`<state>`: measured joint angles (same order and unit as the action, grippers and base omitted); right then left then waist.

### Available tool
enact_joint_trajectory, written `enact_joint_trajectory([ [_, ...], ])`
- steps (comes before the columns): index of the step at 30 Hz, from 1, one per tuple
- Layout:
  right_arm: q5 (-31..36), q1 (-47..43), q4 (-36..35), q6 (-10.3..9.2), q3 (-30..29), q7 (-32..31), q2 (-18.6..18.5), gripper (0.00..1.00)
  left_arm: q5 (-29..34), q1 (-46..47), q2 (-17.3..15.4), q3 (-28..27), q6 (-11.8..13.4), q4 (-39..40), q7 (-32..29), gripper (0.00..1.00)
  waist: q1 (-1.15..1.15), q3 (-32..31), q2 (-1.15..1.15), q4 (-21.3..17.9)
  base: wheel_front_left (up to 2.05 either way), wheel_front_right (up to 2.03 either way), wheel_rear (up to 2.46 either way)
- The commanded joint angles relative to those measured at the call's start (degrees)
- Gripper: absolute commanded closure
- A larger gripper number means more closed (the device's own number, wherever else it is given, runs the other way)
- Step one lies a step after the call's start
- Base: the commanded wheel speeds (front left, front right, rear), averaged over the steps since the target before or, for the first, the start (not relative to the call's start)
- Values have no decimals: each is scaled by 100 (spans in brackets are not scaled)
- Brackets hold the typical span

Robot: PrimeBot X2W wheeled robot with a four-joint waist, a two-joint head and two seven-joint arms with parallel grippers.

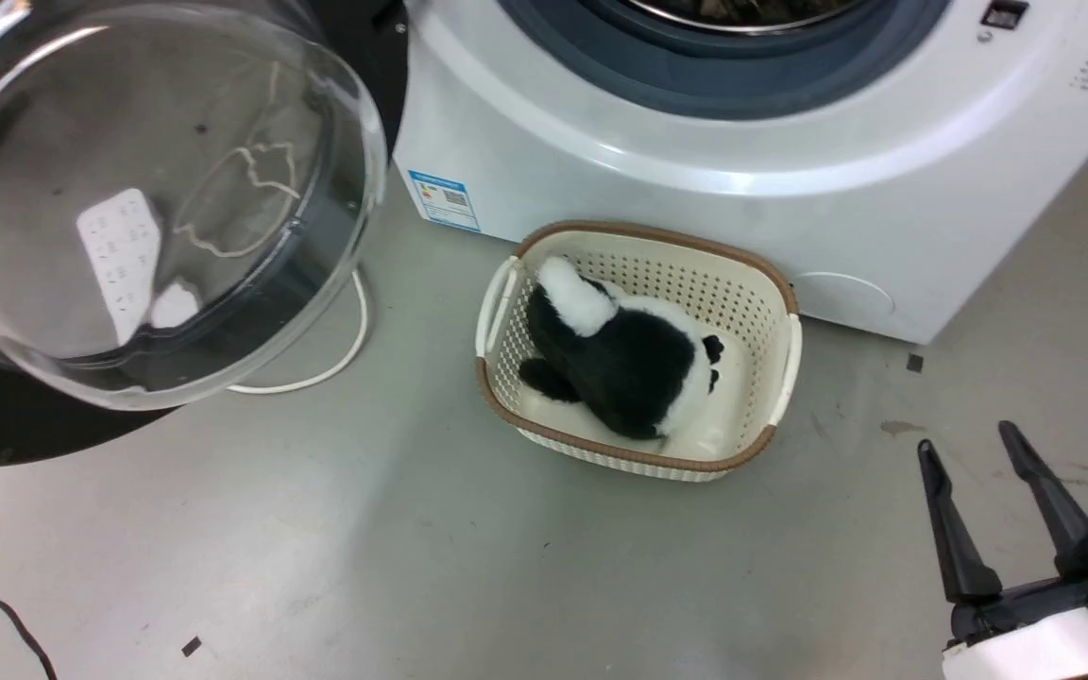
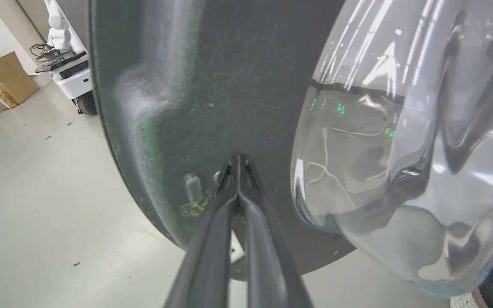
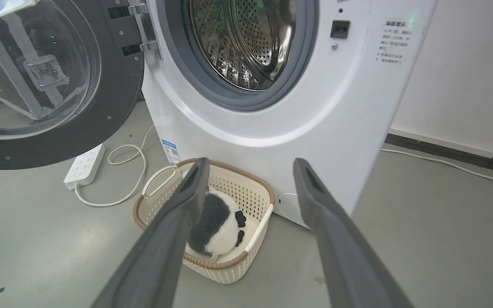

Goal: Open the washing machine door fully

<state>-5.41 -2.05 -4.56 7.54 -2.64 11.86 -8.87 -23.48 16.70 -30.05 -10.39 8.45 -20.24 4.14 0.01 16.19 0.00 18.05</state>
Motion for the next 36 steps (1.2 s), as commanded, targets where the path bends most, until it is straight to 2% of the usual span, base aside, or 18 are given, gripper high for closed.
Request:
enact_joint_trajectory([
  [1, 25, 33, -41, -5, -22, -7, -15, 0, -24, 87, -32, -11, -29, -65, 67, 100, -1, 26, 0, -38, 0, 0, 0],
  [7, 44, 90, -36, -5, -128, 47, 59, 0, 68, 109, 95, 74, -18, -69, 603, 100, -1, -100, 0, -135, 0, 0, 0],
  [11, 78, 77, -22, -5, -223, 130, 154, 0, 242, -77, 260, 205, 105, 480, 825, 100, -1, -360, 0, -210, 0, 0, 0],
  [14, 102, 71, -9, -5, -290, 214, 234, 0, 574, -341, 356, 389, 313, 1090, 923, 100, -1, -622, 0, -308, 0, 0, 0],
  [18, 209, 97, -33, -5, -446, 289, 340, 0, 778, -755, 792, 804, 486, 2020, 946, 100, -1, -982, 0, -510, 0, 0, 0],
  [23, 431, 56, -169, -5, -382, 310, 434, 0, 934, -1260, 1221, 1354, 611, 2752, 787, 100, -1, -1250, 0, -825, 0, 0, 0],
  [31, 481, -193, -143, -5, -278, 313, 536, 0, 1031, -1740, 1694, 2035, 631, 2696, 807, 100, -1, -1433, 0, -1158, 0, 0, 0],
  [32, 481, -223, -119, -5, -274, 313, 546, 0, 1031, -1781, 1742, 2092, 629, 2636, 824, 97, -1, -1447, 0, -1176, 0, 0, 0],
  [33, 478, -256, -92, -5, -277, 313, 556, 0, 1039, -1817, 1780, 2160, 615, 2567, 841, 37, -1, -1460, 0, -1191, 0, 0, 0],
  [34, 475, -287, -65, -5, -281, 313, 564, 0, 1048, -1850, 1813, 2241, 582, 2490, 857, 0, -1, -1473, 0, -1209, 0, 0, 0],
  [36, 474, -336, -1, -5, -284, 313, 576, 0, 1078, -1910, 1867, 2383, 537, 2324, 884, 0, -1, -1490, 0, -1242, 0, 0, 0],
])
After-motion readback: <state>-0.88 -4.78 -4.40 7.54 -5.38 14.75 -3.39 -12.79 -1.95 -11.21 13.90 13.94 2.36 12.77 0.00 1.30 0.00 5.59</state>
